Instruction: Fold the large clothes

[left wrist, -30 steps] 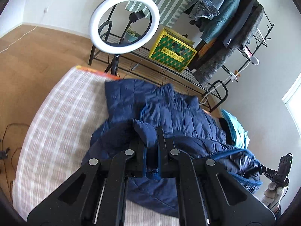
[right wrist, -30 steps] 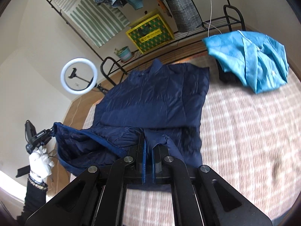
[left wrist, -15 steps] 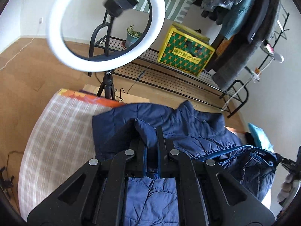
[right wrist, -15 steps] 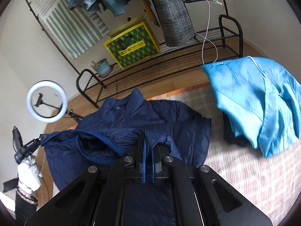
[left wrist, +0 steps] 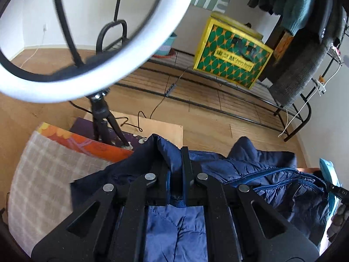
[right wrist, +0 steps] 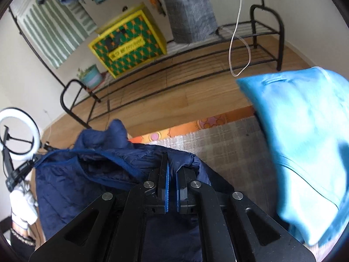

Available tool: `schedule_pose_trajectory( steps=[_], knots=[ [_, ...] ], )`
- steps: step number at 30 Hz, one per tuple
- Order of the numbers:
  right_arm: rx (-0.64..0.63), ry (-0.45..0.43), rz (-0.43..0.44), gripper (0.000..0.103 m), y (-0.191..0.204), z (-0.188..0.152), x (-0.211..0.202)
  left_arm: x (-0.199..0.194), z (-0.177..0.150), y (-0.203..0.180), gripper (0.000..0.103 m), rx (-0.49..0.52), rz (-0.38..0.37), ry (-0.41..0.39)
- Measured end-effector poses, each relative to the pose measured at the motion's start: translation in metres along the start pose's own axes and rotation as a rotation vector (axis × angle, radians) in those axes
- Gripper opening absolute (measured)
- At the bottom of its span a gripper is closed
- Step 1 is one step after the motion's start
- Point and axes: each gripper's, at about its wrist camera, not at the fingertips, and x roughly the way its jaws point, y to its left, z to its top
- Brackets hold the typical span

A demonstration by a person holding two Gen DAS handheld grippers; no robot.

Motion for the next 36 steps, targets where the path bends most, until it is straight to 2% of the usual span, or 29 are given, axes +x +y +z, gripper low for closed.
schedule_pose_trajectory(
  steps=[2,6,9,12,13,14,15,16,17,20,23,26,29,31,33,36],
  knots=[
    [-0.027,0.007,-0.001,0.005,-0.001,0.001,0.009,0.011,-0.002,0.001,0.007,-0.015,0.003,0.019],
    [-0.041,0.011,0.078,0.009,-0.006,0.008,0.009,0.009,0.001,0.001,0.026,0.004,0.006,0.002],
    [-0.037,-0.007,0.12,0.009,-0.007,0.012,0.003,-0.002,0.008,0.003,0.041,-0.009,-0.023,-0.014],
    [-0.046,-0.014,0.131,0.01,-0.006,0.014,-0.005,-0.019,0.013,0.0,0.043,0.018,-0.007,-0.052],
    [-0.031,-0.008,0.156,0.013,-0.007,0.015,-0.007,-0.023,0.014,-0.001,0.044,0.023,-0.016,-0.05],
    [0.007,0.0,0.197,0.021,-0.011,0.018,-0.006,-0.028,0.013,-0.002,0.044,0.027,-0.025,-0.049],
    [0.081,0.017,0.277,0.027,-0.02,0.021,-0.005,-0.035,0.011,-0.005,0.044,0.047,-0.031,-0.064],
    [0.111,0.02,0.303,0.037,-0.024,0.022,-0.006,-0.041,0.008,-0.009,0.044,0.074,-0.031,-0.075],
    [0.137,0.005,0.302,0.046,-0.028,0.025,-0.009,-0.045,0.004,-0.015,0.044,0.106,-0.03,-0.076],
    [0.115,-0.052,0.248,0.046,-0.029,0.029,-0.023,-0.05,-0.014,-0.043,0.044,0.221,-0.059,-0.04],
    [-0.057,-0.064,0.181,0.046,-0.009,0.017,-0.038,-0.045,-0.035,-0.074,0.044,0.345,-0.127,0.035],
    [-0.227,-0.004,0.176,0.046,0.021,-0.016,-0.038,-0.021,-0.056,-0.111,0.044,0.493,-0.13,0.149],
    [-0.398,0.061,0.134,0.046,0.049,-0.052,-0.027,0.006,-0.067,-0.14,0.044,0.558,-0.095,0.192],
    [-0.498,0.095,0.042,0.046,0.064,-0.072,-0.01,0.027,-0.071,-0.156,0.044,0.579,-0.076,0.211],
    [-0.527,0.114,-0.009,0.046,0.067,-0.082,0.004,0.047,-0.074,-0.166,0.044,0.61,-0.013,0.201],
    [-0.497,0.125,-0.04,0.044,0.059,-0.083,0.013,0.07,-0.07,-0.166,0.044,0.585,0.053,0.168]
  ],
)
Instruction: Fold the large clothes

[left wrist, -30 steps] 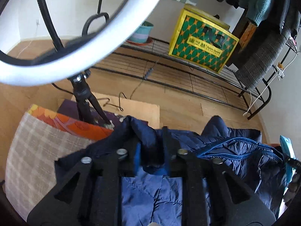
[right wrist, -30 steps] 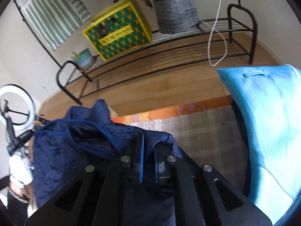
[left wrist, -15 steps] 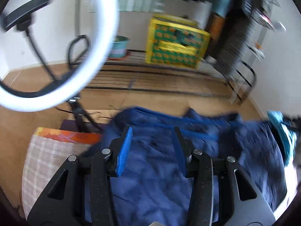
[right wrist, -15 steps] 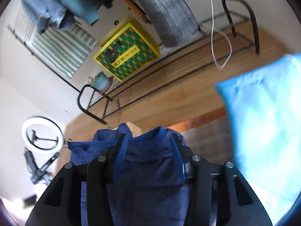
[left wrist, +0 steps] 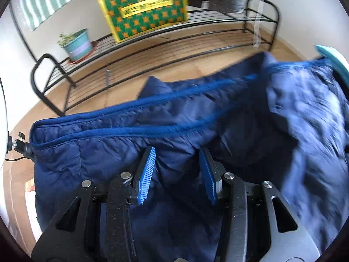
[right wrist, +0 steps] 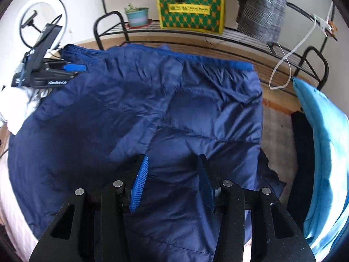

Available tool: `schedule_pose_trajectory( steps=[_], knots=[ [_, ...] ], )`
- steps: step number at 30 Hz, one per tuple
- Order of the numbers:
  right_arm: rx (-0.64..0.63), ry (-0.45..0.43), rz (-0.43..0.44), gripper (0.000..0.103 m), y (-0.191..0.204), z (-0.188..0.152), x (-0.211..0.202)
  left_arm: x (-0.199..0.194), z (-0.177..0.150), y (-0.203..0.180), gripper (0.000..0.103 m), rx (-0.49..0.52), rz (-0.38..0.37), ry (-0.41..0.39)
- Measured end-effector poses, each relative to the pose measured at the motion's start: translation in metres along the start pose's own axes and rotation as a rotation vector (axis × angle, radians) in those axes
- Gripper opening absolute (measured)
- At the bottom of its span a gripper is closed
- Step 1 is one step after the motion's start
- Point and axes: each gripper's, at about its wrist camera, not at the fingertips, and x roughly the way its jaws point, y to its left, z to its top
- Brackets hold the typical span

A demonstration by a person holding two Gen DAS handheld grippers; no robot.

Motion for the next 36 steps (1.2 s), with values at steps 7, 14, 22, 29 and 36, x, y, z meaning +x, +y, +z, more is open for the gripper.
schedule_pose_trajectory(
  steps=[7,14,22,29,36],
  knots=[
    [0.036,0.0,-0.024,0.044,-0.019,-0.015,-0.002,0.002,0.007,0.045,0.044,-0.199,0.139,-0.113],
    [0.231,-0.09,-0.001,0.048,-0.058,-0.033,-0.051,-0.079,-0.014,0.062,0.044,-0.151,0.108,-0.195],
    [0.481,-0.061,0.112,0.071,-0.077,-0.095,-0.072,-0.141,-0.093,0.047,0.044,-0.093,0.0,-0.175],
    [0.563,-0.033,0.279,0.073,-0.064,-0.13,-0.053,-0.135,-0.103,-0.022,0.044,0.003,-0.087,-0.174],
    [0.558,-0.045,0.424,0.012,-0.049,-0.122,-0.045,-0.093,-0.121,-0.083,0.045,0.214,-0.009,-0.155]
  ],
)
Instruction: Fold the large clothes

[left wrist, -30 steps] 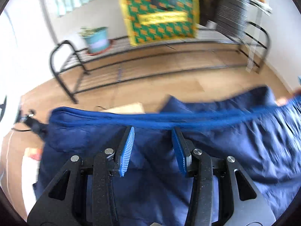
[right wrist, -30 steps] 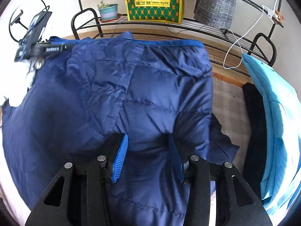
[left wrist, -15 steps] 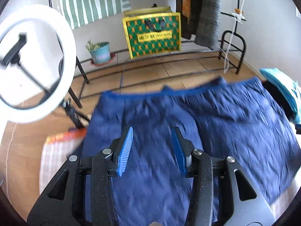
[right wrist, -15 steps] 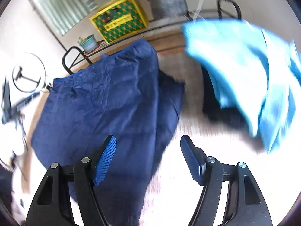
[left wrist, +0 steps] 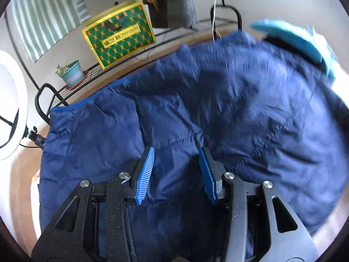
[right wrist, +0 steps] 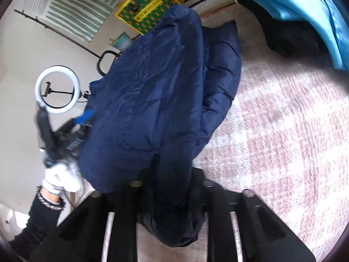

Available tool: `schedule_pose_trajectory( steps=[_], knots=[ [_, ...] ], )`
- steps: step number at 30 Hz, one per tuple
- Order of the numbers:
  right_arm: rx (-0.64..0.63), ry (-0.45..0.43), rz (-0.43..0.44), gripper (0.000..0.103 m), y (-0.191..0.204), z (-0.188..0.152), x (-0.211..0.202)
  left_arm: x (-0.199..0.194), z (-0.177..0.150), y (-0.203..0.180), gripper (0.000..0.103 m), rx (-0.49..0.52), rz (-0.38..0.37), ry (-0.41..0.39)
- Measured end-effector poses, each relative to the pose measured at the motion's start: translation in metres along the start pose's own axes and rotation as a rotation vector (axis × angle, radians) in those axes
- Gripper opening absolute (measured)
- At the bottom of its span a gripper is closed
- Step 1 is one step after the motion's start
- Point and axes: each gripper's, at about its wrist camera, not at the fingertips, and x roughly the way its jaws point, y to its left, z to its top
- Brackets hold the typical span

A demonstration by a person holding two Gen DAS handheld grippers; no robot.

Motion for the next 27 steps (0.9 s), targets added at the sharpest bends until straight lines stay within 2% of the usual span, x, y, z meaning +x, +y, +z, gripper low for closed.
schedule_pose_trajectory(
  steps=[2,4,7,8,10,11,15,19,21,22,24,27],
  knots=[
    [-0.02,-0.032,0.019,0.01,0.009,0.004,-0.01,0.004,-0.008,-0.004,0.045,0.029,0.023,-0.016],
    [-0.058,-0.061,0.02,0.01,0.017,0.005,-0.021,0.001,-0.001,0.0,0.045,0.015,0.006,0.015],
    [-0.135,-0.068,-0.01,0.018,0.022,0.005,-0.026,-0.016,0.02,0.019,0.045,-0.097,-0.048,-0.018],
    [-0.133,-0.059,-0.007,0.028,0.02,0.006,-0.025,-0.021,0.029,0.025,0.045,-0.126,-0.059,-0.032],
    [-0.098,-0.062,-0.003,0.041,0.005,0.011,-0.023,-0.026,0.051,0.035,0.045,-0.161,-0.042,-0.07],
    [-0.075,-0.073,-0.003,0.044,-0.003,0.013,-0.025,-0.026,0.06,0.037,0.045,-0.169,-0.018,-0.086],
    [0.028,-0.062,0.001,0.046,-0.029,0.027,-0.008,0.0,0.089,0.035,0.045,-0.198,-0.031,-0.088],
    [0.057,-0.072,0.004,0.048,-0.034,0.041,0.011,0.034,0.092,0.015,0.045,-0.147,-0.02,-0.067],
    [0.033,-0.08,0.0,0.038,-0.025,0.048,0.021,0.049,0.087,0.007,0.045,-0.136,-0.017,-0.053],
    [0.013,-0.077,-0.003,0.017,-0.019,0.051,0.027,0.056,0.084,0.005,0.045,-0.131,-0.012,-0.042],
    [-0.015,-0.073,-0.02,0.012,-0.012,0.051,0.028,0.069,0.078,-0.001,0.045,-0.125,0.013,-0.022],
    [-0.112,-0.129,-0.096,0.007,0.0,0.048,0.005,0.07,0.079,0.004,0.045,-0.144,0.001,-0.005]
  ],
)
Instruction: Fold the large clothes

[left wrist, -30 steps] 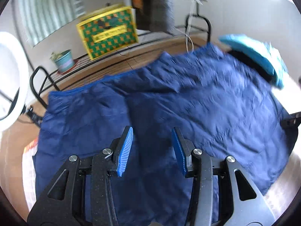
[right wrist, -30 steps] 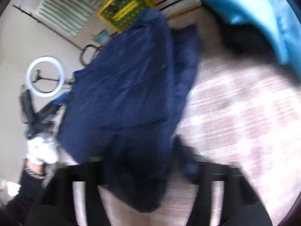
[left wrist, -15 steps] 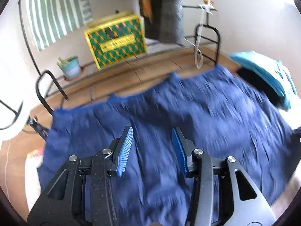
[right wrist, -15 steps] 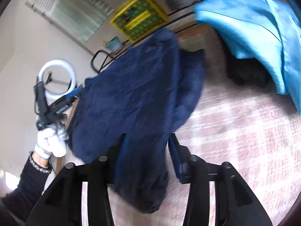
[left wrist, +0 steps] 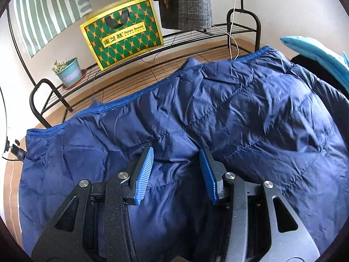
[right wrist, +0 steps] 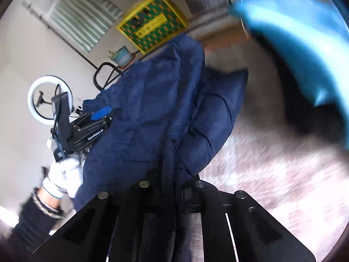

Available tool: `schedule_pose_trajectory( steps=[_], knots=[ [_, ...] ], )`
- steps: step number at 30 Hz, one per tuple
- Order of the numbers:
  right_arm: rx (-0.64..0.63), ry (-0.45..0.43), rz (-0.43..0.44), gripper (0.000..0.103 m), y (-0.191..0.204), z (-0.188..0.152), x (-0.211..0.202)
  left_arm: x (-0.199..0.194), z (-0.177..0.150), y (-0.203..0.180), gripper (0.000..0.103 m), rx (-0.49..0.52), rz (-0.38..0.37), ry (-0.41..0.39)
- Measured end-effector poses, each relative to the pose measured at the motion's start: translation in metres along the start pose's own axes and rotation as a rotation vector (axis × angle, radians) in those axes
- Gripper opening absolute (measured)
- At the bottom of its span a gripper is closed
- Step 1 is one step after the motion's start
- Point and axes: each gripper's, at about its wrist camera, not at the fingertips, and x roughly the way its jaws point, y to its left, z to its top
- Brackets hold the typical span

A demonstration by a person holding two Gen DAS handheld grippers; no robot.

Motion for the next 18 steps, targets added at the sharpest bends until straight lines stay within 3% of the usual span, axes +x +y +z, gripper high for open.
schedule_pose_trajectory(
  steps=[6,12,16,18],
  knots=[
    [-0.05,-0.003,-0.059,0.006,0.012,0.003,-0.007,-0.041,-0.006,0.037,0.045,-0.185,-0.068,0.054],
    [0.012,0.016,-0.048,0.006,0.004,0.002,-0.004,-0.089,-0.053,0.037,0.045,-0.112,-0.036,0.082],
    [0.018,0.017,-0.069,0.006,0.009,0.003,-0.002,-0.08,-0.08,0.029,0.046,-0.043,0.014,0.099],
    [0.038,0.018,-0.063,0.006,0.01,0.006,-0.003,-0.077,-0.089,0.02,0.047,0.01,0.058,0.033]
  ],
)
